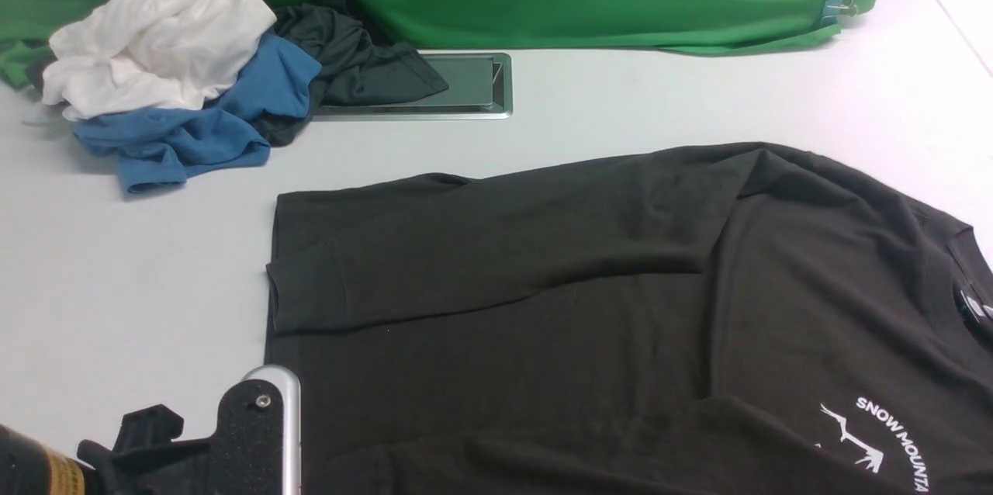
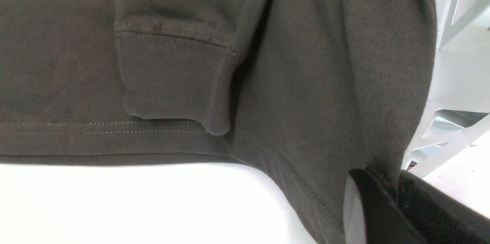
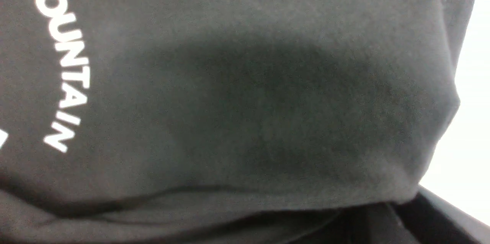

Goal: Fold a long-sleeved shirt on a white desktop.
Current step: 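Grasp the near edge of the shirt at its hem and shoulder corners, then fold the black garment in half by bringing its near edge over to the far edge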

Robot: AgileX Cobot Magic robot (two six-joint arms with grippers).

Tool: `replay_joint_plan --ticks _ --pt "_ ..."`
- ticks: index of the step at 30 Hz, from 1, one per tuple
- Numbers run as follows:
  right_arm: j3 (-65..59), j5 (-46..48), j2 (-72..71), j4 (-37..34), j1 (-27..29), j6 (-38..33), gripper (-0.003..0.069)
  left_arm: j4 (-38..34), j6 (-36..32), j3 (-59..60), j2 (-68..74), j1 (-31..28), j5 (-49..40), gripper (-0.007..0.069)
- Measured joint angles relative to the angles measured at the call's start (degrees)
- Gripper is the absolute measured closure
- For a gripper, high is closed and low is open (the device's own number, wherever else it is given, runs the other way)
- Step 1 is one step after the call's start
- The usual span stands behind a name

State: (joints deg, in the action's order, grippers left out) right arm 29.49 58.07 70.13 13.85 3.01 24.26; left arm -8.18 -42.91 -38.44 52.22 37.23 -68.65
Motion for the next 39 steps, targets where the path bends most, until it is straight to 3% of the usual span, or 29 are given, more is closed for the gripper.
replay_joint_plan --ticks 9,15,28,31,35,39 --pt "5.08 -5.1 -0.06 -4.07 0.0 -1.78 0.0567 0.35 1.65 0.0 0.0 0.0 3.51 0.0596" --pt "12.83 -5.88 1.91 -5.48 0.0 -3.4 0.0564 2.35 7.46 0.0 0.06 0.0 9.67 0.0596" --pt "30.33 -7.65 18.22 -12.71 0.0 -13.62 0.0559 6.84 14.4 -1.54 11.32 -0.33 15.28 0.0596" --pt "33.78 -7.58 20.99 -13.85 0.0 -15.41 0.0559 7.51 15.51 -3.94 12.86 -2.32 15.69 0.0596" --pt "38.91 -7.64 25.05 -14.5 0.0 -17.95 0.0559 7.14 15.24 -7.39 15.09 -10.1 16.54 0.0596" --pt "44.06 -7.52 29.5 -15.76 0.0 -21.13 0.0559 1.91 8.52 -9.0 18.23 -18.72 18.98 0.0596"
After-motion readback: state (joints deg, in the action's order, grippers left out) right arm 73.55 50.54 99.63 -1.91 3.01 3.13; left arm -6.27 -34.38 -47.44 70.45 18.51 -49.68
